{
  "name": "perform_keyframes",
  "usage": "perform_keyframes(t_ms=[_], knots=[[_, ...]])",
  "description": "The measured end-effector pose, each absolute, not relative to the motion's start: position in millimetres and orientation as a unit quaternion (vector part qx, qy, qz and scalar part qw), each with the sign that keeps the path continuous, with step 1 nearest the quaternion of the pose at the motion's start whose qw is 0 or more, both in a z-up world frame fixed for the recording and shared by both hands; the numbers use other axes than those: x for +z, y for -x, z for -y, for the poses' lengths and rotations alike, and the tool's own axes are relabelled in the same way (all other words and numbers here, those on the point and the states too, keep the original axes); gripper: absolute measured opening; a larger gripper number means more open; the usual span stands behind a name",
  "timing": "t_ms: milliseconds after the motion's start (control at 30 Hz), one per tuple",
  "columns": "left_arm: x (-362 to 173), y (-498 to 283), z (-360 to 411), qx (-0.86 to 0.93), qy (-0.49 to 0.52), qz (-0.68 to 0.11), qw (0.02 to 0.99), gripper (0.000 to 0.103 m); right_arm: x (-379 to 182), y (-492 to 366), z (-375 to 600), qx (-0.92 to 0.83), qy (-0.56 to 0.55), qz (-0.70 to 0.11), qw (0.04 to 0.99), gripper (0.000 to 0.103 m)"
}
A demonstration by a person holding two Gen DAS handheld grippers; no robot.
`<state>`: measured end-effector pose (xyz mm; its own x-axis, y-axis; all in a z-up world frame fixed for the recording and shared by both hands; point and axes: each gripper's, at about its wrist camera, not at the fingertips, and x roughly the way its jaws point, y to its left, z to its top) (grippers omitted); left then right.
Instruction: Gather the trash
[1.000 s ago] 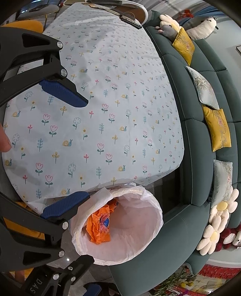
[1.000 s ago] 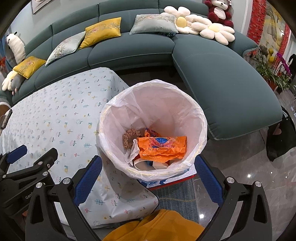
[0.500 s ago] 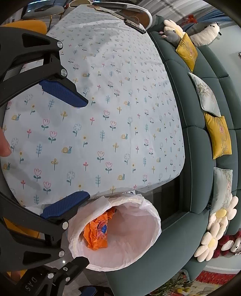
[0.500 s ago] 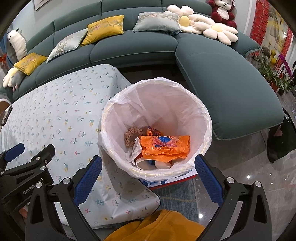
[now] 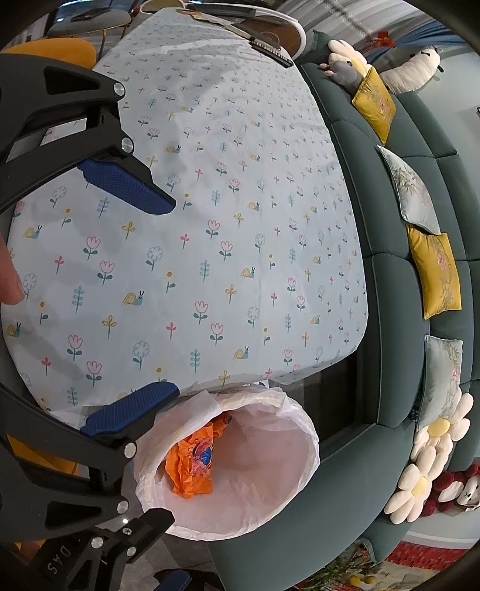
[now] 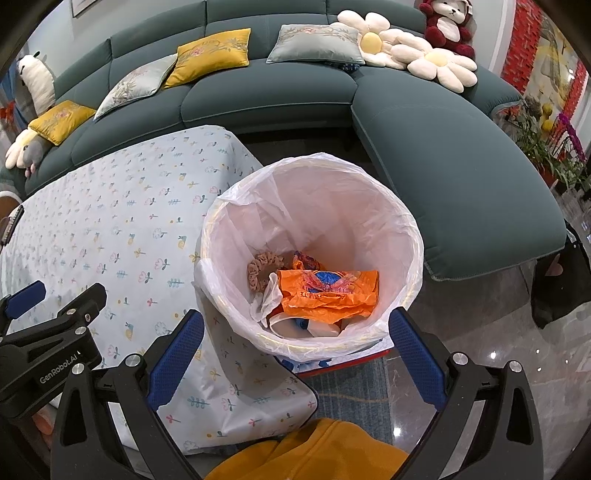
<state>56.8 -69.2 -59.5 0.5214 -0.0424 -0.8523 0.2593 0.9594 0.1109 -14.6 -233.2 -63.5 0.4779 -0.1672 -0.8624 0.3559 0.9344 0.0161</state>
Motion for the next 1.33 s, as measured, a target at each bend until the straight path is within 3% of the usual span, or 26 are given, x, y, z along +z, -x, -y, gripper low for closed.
perform_keyframes(t_ms=[1333], knots=[[-66.6, -52.3, 76.8, -0.091, -0.115, -0.486, 0.862, 0.088, -69.2, 17.6, 239.6, -0.154, -0.099, -0.492, 0.851, 0.096]])
